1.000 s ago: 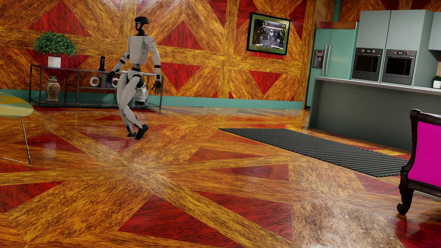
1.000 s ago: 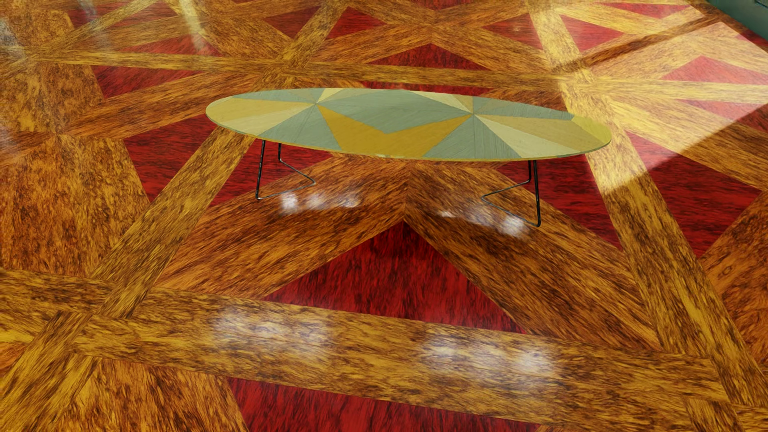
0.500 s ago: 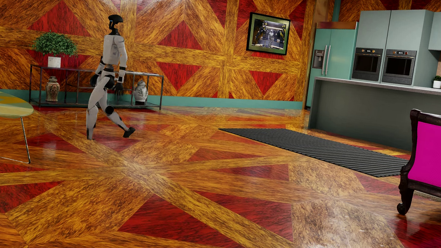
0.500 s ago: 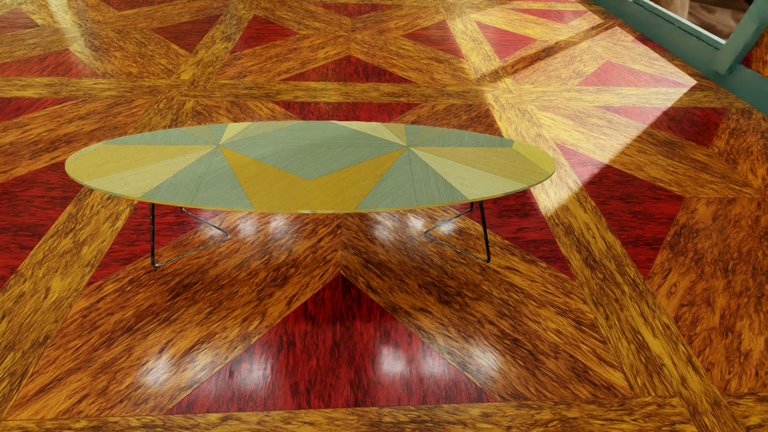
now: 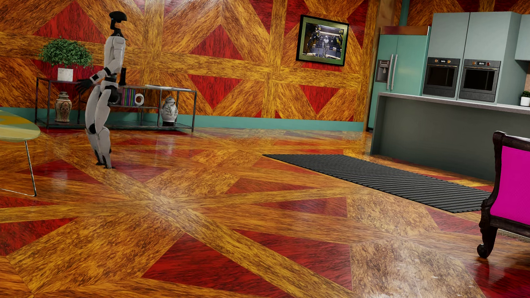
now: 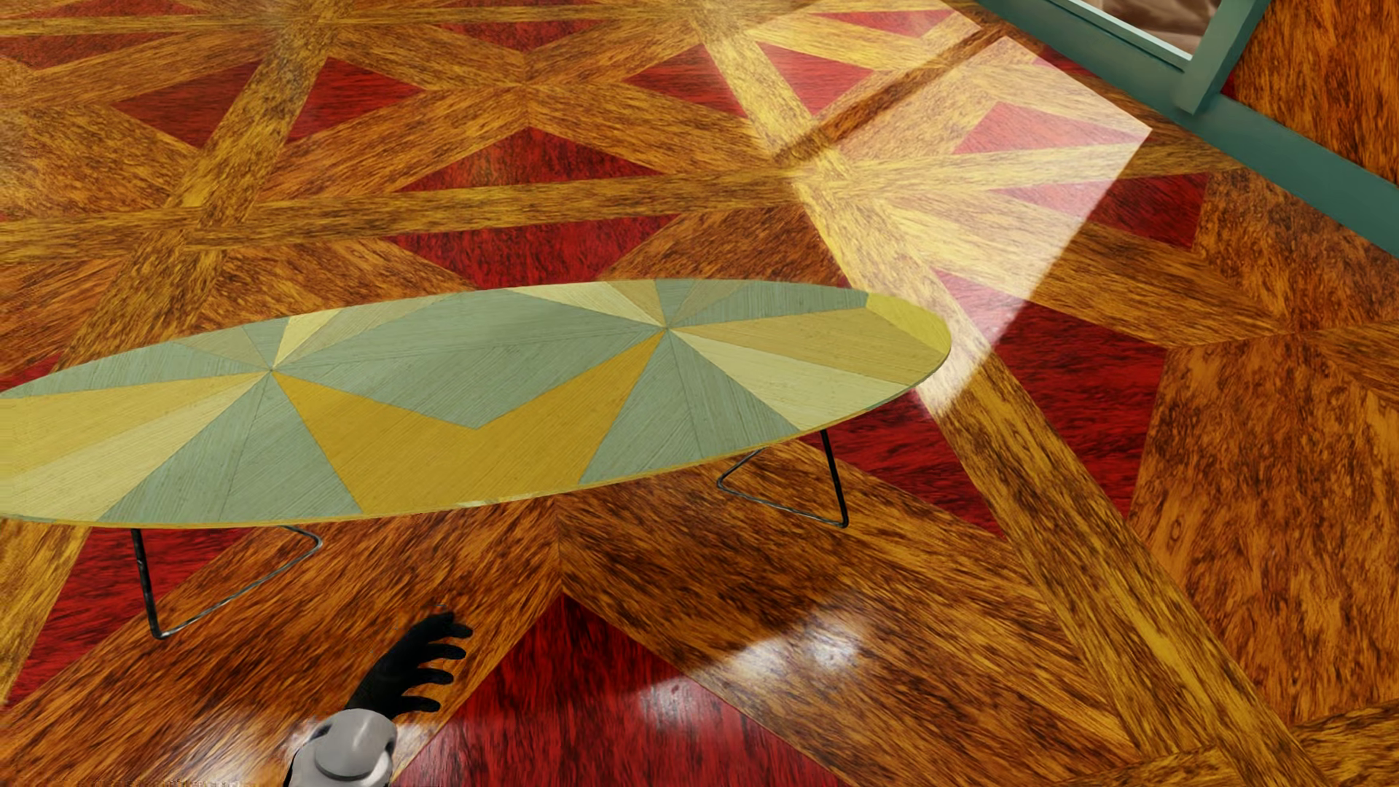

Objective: Go to dark cyan table

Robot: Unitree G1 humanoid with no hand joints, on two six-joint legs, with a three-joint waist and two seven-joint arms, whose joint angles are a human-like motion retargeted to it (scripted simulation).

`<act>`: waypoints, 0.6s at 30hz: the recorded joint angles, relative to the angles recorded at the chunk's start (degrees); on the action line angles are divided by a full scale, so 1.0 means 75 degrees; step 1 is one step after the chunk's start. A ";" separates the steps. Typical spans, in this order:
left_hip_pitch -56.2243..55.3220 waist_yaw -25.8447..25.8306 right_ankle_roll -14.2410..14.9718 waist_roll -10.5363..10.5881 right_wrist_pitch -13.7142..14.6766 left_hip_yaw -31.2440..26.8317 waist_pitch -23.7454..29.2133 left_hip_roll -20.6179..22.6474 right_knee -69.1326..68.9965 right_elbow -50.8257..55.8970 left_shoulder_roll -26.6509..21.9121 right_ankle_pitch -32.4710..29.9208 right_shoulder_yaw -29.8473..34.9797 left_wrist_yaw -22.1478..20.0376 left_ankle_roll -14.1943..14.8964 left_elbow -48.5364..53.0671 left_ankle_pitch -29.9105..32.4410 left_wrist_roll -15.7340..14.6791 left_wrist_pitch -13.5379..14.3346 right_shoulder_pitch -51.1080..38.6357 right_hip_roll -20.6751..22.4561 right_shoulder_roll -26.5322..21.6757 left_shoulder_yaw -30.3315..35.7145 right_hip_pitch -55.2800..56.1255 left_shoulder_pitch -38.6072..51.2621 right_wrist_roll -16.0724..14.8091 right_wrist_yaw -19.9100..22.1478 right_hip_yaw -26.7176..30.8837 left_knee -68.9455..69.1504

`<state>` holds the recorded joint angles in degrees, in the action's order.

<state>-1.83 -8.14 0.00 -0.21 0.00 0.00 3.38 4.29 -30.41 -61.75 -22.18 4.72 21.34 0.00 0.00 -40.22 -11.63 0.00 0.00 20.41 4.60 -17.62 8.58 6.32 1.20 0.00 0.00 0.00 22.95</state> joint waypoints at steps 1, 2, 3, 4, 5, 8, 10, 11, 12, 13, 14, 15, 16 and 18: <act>0.0069 0.0087 0.0000 0.0034 0.0000 0.0000 0.0016 -0.0016 0.0095 0.0093 0.0129 -0.0019 0.0004 0.0000 0.0000 -0.0135 -0.0021 0.0000 0.0000 -0.0263 -0.0002 -0.0025 0.0208 -0.0163 -0.0056 0.0000 0.0000 0.0000 -0.0015; 0.0134 0.0187 0.0000 0.0072 0.0000 0.0000 0.0005 -0.0035 0.0213 0.0229 0.0266 0.0018 -0.0042 0.0000 0.0000 -0.0394 -0.0057 0.0000 0.0000 -0.0523 -0.0014 -0.0067 0.0459 -0.0318 -0.0149 0.0000 0.0000 0.0000 -0.0044; 0.0189 0.0293 0.0000 0.0109 0.0000 0.0000 -0.0036 -0.0065 0.0348 0.0420 0.0394 0.0046 -0.0142 0.0000 0.0000 -0.0758 -0.0123 0.0000 0.0000 -0.0765 -0.0018 -0.0118 0.0772 -0.0439 -0.0270 0.0000 0.0000 0.0000 -0.0081; 0.0239 0.0394 0.0000 0.0144 0.0000 0.0000 -0.0071 -0.0127 0.0487 0.0730 0.0489 0.0069 -0.0336 0.0000 0.0000 -0.1151 -0.0197 0.0000 0.0000 -0.0968 0.0020 -0.0162 0.1088 -0.0534 -0.0413 0.0000 0.0000 0.0000 -0.0109; 0.0304 0.0523 0.0000 0.0104 0.0000 0.0000 -0.0105 -0.0064 0.0605 0.0590 0.0560 0.0085 -0.0152 0.0000 0.0000 -0.1698 -0.0244 0.0000 0.0000 -0.1330 -0.0090 -0.0223 0.1558 -0.0667 -0.0510 0.0000 0.0000 0.0000 -0.0160; 0.0532 0.0732 0.0000 0.0048 0.0000 0.0000 -0.0135 -0.0068 0.0990 0.1061 0.0691 0.0088 -0.0417 0.0000 0.0000 -0.2967 -0.0418 0.0000 0.0000 -0.1969 -0.0064 -0.0301 0.2570 -0.1046 -0.1069 0.0000 0.0000 0.0000 -0.0210; 0.0716 0.0850 0.0000 0.0048 0.0000 0.0000 -0.0143 -0.0126 0.1038 0.1283 0.0723 0.0062 -0.0516 0.0000 0.0000 -0.3524 -0.0518 0.0000 0.0000 -0.2231 -0.0027 -0.0334 0.2879 -0.1169 -0.1505 0.0000 0.0000 0.0000 -0.0178; 0.0802 0.0900 0.0000 0.0049 0.0000 0.0000 -0.0160 -0.0148 0.1036 0.1353 0.0733 0.0089 -0.0555 0.0000 0.0000 -0.3690 -0.0533 0.0000 0.0000 -0.2278 -0.0010 -0.0348 0.2843 -0.1215 -0.1731 0.0000 0.0000 0.0000 -0.0160; 0.0873 0.0963 0.0000 0.0052 0.0000 0.0000 -0.0186 -0.0155 0.1037 0.1384 0.0736 0.0127 -0.0590 0.0000 0.0000 -0.3793 -0.0513 0.0000 0.0000 -0.2269 0.0007 -0.0354 0.2720 -0.1268 -0.1943 0.0000 0.0000 0.0000 -0.0189; 0.0932 0.1038 0.0000 0.0055 0.0000 0.0000 -0.0211 -0.0154 0.1040 0.1365 0.0727 0.0168 -0.0610 0.0000 0.0000 -0.3844 -0.0509 0.0000 0.0000 -0.2220 0.0020 -0.0353 0.2589 -0.1328 -0.2121 0.0000 0.0000 0.0000 -0.0088; 0.0959 0.1085 0.0000 0.0060 0.0000 0.0000 -0.0235 -0.0156 0.1041 0.1293 0.0712 0.0220 -0.0596 0.0000 0.0000 -0.3852 -0.0564 0.0000 0.0000 -0.2147 0.0034 -0.0349 0.2465 -0.1383 -0.2248 0.0000 0.0000 0.0000 -0.0218; 0.0953 0.1094 0.0000 0.0065 0.0000 0.0000 -0.0269 -0.0165 0.1044 0.1180 0.0699 0.0286 -0.0536 0.0000 0.0000 -0.3826 -0.0586 0.0000 0.0000 -0.2053 0.0050 -0.0345 0.2319 -0.1429 -0.2332 0.0000 0.0000 0.0000 -0.0254; 0.0951 0.1095 0.0000 0.0065 0.0000 0.0000 -0.0294 -0.0180 0.1056 0.1046 0.0691 0.0356 -0.0461 0.0000 0.0000 -0.3780 -0.0588 0.0000 0.0000 -0.1936 0.0067 -0.0333 0.2141 -0.1477 -0.2365 0.0000 0.0000 0.0000 -0.0270; 0.0989 0.1079 0.0000 0.0050 0.0000 0.0000 -0.0312 -0.0211 0.1073 0.0852 0.0682 0.0479 -0.0314 0.0000 0.0000 -0.3660 -0.0591 0.0000 0.0000 -0.1672 0.0094 -0.0301 0.1759 -0.1564 -0.2316 0.0000 0.0000 0.0000 -0.0277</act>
<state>5.59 -0.05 0.00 0.17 0.00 0.00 1.04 2.71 -22.37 -55.36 -17.06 8.31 18.98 0.00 0.00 -67.67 -16.07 0.00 0.00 7.88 5.30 -19.88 21.78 -5.41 -16.17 0.00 0.00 0.00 20.88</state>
